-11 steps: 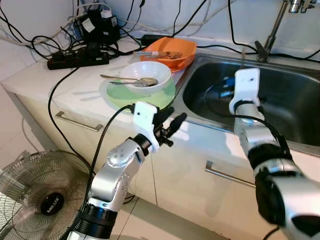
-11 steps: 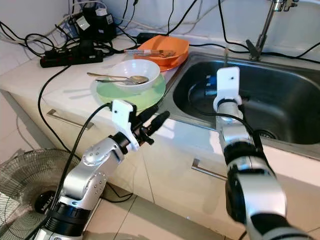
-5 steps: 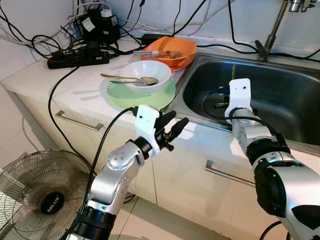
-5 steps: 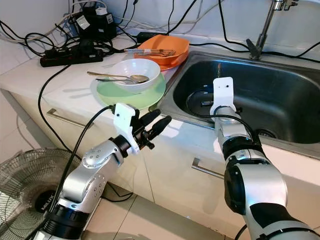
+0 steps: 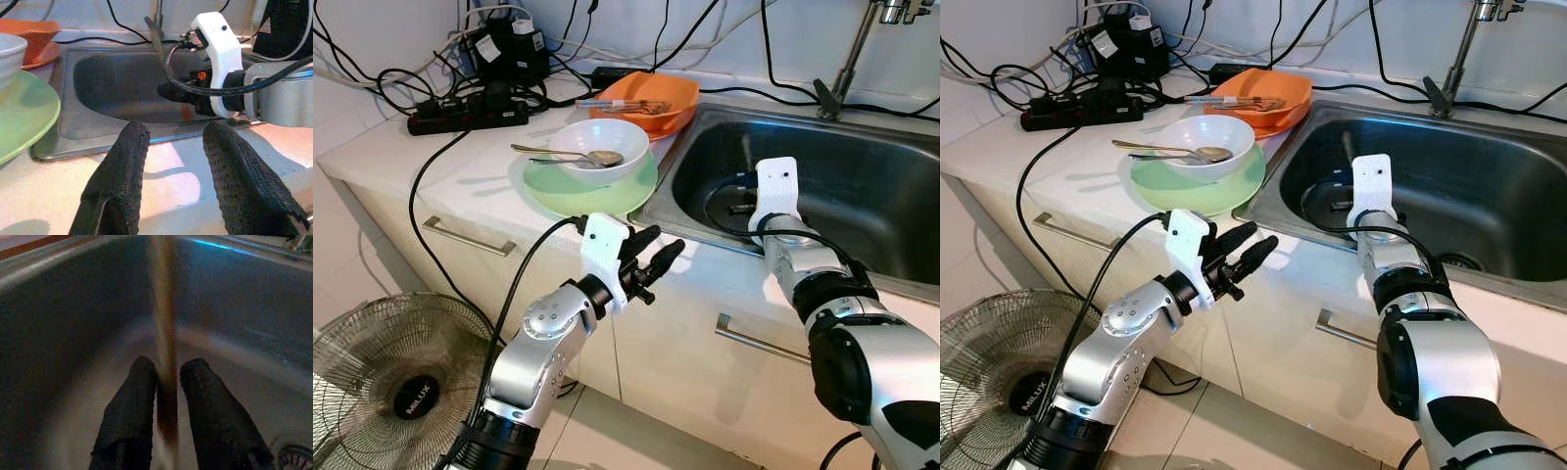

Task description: Kitchen organization

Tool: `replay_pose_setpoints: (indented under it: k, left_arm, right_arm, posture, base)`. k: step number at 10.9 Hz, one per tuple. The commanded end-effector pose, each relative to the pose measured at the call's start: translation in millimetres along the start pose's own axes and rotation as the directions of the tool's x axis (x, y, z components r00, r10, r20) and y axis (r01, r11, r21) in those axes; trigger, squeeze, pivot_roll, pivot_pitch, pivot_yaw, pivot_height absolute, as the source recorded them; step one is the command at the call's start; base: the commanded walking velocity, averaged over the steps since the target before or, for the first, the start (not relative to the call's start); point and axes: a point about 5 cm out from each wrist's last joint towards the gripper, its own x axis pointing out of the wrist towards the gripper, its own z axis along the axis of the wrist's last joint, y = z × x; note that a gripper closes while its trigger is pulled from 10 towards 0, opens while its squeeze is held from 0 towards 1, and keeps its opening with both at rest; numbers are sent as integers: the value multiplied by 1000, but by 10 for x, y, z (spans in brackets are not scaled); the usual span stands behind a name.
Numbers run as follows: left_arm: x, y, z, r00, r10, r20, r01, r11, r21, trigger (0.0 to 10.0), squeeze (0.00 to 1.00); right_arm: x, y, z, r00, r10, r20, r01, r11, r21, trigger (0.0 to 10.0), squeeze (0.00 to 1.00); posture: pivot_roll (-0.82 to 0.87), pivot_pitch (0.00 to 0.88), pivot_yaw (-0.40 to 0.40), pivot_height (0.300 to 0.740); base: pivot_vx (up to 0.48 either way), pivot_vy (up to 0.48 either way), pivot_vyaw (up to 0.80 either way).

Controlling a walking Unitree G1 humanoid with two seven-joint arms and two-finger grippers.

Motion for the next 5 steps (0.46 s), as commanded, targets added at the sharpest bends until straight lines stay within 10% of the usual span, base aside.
replay_pose_setpoints:
  k: [1, 2, 3, 5]
  left_arm:
    - [-12, -15, 21, 1000, -8, 0, 8, 1000, 11, 10000, 0]
    - [-10, -20, 18, 1000, -9, 1, 9, 1000, 12, 10000, 0]
    - [-8, -24, 20, 1000, -10, 2, 10, 1000, 13, 10000, 0]
    - [-8, -28, 18, 1000, -10, 3, 10, 1000, 13, 10000, 0]
  right_arm:
    - [5, 60, 28, 1000, 15, -6, -15, 1000, 5, 10000, 988]
    - [5, 66, 27, 1000, 24, -4, -24, 1000, -6, 10000, 1000]
    - [5, 67, 66, 999, 24, 28, -23, 999, -27, 10000, 0]
    - [4, 54, 170, 995, 7, 99, -3, 999, -41, 10000, 0]
  posture:
    - [121, 0, 67, 740]
    - [122, 0, 66, 740]
    - [122, 0, 67, 740]
    - [122, 0, 66, 740]
  base:
    - [0, 0, 0]
    - [0, 0, 0]
    - [0, 0, 0]
    - [0, 0, 0]
